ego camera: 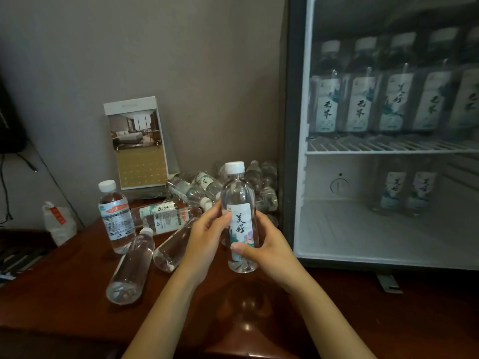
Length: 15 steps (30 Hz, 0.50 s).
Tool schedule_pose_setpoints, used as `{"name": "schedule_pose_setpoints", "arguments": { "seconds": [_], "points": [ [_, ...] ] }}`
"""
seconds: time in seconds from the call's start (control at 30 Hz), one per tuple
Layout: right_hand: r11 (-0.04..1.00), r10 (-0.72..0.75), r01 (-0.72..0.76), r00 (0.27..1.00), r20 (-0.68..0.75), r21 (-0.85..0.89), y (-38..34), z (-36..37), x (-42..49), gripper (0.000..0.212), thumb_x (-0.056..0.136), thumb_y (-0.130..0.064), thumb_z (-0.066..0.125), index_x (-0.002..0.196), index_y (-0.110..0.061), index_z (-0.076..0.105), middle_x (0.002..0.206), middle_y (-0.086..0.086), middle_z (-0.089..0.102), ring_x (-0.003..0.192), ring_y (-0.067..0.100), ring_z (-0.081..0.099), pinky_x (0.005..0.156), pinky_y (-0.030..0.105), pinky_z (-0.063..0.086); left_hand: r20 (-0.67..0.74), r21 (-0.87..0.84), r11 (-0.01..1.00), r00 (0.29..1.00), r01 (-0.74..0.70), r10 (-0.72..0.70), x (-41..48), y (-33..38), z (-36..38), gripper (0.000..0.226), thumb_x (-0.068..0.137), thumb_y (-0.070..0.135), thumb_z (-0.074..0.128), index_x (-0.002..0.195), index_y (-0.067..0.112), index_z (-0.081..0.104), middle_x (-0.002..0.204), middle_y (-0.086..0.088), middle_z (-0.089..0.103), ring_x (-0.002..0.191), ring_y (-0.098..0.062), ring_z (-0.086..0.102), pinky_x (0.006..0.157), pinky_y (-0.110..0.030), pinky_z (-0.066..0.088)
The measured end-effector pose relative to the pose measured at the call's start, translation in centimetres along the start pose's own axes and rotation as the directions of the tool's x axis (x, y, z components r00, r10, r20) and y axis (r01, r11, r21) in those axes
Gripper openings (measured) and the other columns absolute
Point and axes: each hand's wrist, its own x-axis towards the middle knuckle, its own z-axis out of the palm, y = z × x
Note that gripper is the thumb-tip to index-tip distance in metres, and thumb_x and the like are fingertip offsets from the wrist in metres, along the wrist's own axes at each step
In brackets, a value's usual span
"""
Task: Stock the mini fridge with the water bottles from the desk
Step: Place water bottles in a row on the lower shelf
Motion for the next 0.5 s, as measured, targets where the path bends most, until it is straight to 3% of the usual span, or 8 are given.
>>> {"name": "schedule_pose_setpoints", "arguments": {
  "seconds": [0.17, 0.33, 0.4, 0.5],
  "points": [
    [0.999, -0.035, 0.035, 0.999, -0.015, -0.029, -1.3, -3.2, -2.9, 0.06, 0.073, -0.009, 0.076, 0.115, -0.039, 0.047, 0.111, -0.009, 0.065, 0.098, 0.0, 0.064, 0.079, 0.018, 0.053, 0.062, 0.044, 0.993, 0.992, -0.109, 0.106, -1.8, 0.7, 3.2, 0.03, 0.091, 0.006, 0.051, 0.118, 0.015, 0.06, 0.1, 0.007, 0.073, 0.094, -0.007, 0.066, 0.072, -0.017, 0.052],
    [0.998, -0.028, 0.025, 0.998, -0.06, -0.055, -1.5, -7.1, -5.5, 0.062, 0.074, -0.007, 0.076, 0.118, -0.038, 0.045, 0.111, -0.004, 0.065, 0.096, 0.003, 0.066, 0.077, 0.017, 0.053, 0.085, 0.059, 0.985, 0.984, -0.162, 0.157, -2.7, 0.3, 7.0, 0.037, 0.088, 0.0, 0.054, 0.121, 0.016, 0.059, 0.102, 0.017, 0.071, 0.1, -0.001, 0.064, 0.08, -0.016, 0.052],
    [0.997, -0.035, 0.028, 0.994, -0.101, -0.07, -1.4, -8.7, -6.1, 0.061, 0.074, -0.008, 0.075, 0.118, -0.037, 0.044, 0.111, -0.006, 0.064, 0.095, 0.0, 0.065, 0.074, 0.013, 0.052, 0.095, 0.055, 0.983, 0.981, -0.173, 0.167, -2.7, 0.1, 8.7, 0.037, 0.087, -0.002, 0.056, 0.121, 0.014, 0.058, 0.098, 0.016, 0.071, 0.094, 0.003, 0.065, 0.076, -0.013, 0.05],
    [0.996, -0.047, 0.03, 0.98, -0.194, -0.088, -0.9, -11.2, -6.6, 0.062, 0.073, -0.005, 0.075, 0.121, -0.031, 0.045, 0.109, -0.01, 0.063, 0.094, 0.0, 0.064, 0.076, 0.015, 0.051, 0.106, 0.083, 0.978, 0.977, -0.192, 0.183, -2.2, -0.2, 11.3, 0.036, 0.084, 0.0, 0.061, 0.11, 0.026, 0.059, 0.089, 0.021, 0.069, 0.085, 0.01, 0.064, 0.072, -0.007, 0.047]
  ]
}}
